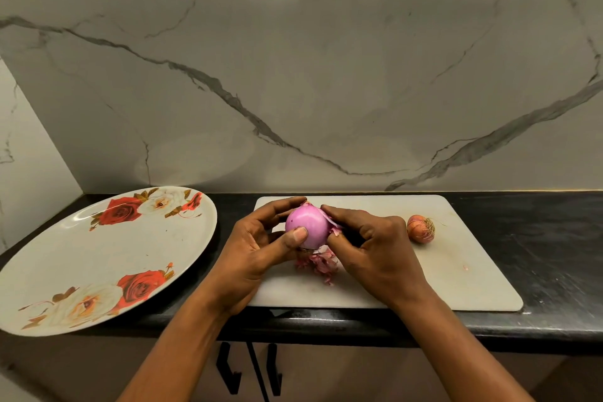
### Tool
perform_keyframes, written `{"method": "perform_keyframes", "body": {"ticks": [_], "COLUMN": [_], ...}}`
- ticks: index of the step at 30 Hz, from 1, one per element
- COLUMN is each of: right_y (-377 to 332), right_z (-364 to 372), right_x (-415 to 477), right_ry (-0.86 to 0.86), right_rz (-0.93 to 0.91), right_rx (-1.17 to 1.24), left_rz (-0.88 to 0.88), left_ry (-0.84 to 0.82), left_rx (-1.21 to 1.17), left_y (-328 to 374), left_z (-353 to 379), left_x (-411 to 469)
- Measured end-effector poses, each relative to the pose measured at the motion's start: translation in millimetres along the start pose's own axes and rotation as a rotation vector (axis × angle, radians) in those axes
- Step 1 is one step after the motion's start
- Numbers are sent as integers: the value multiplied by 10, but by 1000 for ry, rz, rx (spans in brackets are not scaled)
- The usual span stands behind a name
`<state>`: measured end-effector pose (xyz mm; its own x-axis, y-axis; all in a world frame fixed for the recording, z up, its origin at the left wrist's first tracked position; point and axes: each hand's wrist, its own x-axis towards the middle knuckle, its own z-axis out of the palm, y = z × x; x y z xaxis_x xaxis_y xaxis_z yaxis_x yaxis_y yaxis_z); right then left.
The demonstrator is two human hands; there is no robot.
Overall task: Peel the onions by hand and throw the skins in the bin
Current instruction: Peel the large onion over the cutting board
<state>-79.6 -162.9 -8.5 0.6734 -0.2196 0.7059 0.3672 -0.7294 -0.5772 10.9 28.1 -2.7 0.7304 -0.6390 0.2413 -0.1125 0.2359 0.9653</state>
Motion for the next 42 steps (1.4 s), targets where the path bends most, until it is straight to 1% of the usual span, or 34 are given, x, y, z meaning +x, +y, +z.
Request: {"method": "perform_keyframes", "body": {"ticks": [5, 8, 10, 13, 15, 18, 22, 24, 26, 33, 37, 40, 42], "right_y": [19, 40, 65, 60, 24, -28, -14, -5, 1, 63, 41, -35, -63], "right_z": [20, 20, 19, -15, -26, -7, 6, 5, 6, -3, 1, -23, -30], "right_x": [25, 28, 26, 32, 29, 4, 7, 9, 4, 8, 12, 21, 24], "right_ry": [44, 107, 143, 212, 193, 100, -1, -54, -74, -24, -8, -38, -70], "right_rz": [114, 219, 253, 300, 274, 163, 61, 31, 6, 22, 41, 76, 51], "right_rx": [68, 115, 105, 97, 53, -73, -165, -153, -147, -97, -86, 9, 60], "left_rz": [-14, -11, -6, -16, -36, -59, -32, -16, 8, 31, 59, 72, 81], "left_ry": [-5, -19, -13, 12, 36, 69, 109, 120, 76, -26, -9, 10, 5], "left_rx": [-31, -24, -29, -121, -190, -239, -161, -132, -102, -8, -37, -19, 8], "left_y": [10, 6, 3, -4, -9, -11, -4, -10, -14, -14, -25, -32, -33], "left_z": [20, 22, 14, -16, -51, -81, -8, 13, -1, -13, -18, -3, 2], "left_x": [10, 12, 12, 26, 41, 57, 44, 36, 26, -7, -12, -11, -8]}}
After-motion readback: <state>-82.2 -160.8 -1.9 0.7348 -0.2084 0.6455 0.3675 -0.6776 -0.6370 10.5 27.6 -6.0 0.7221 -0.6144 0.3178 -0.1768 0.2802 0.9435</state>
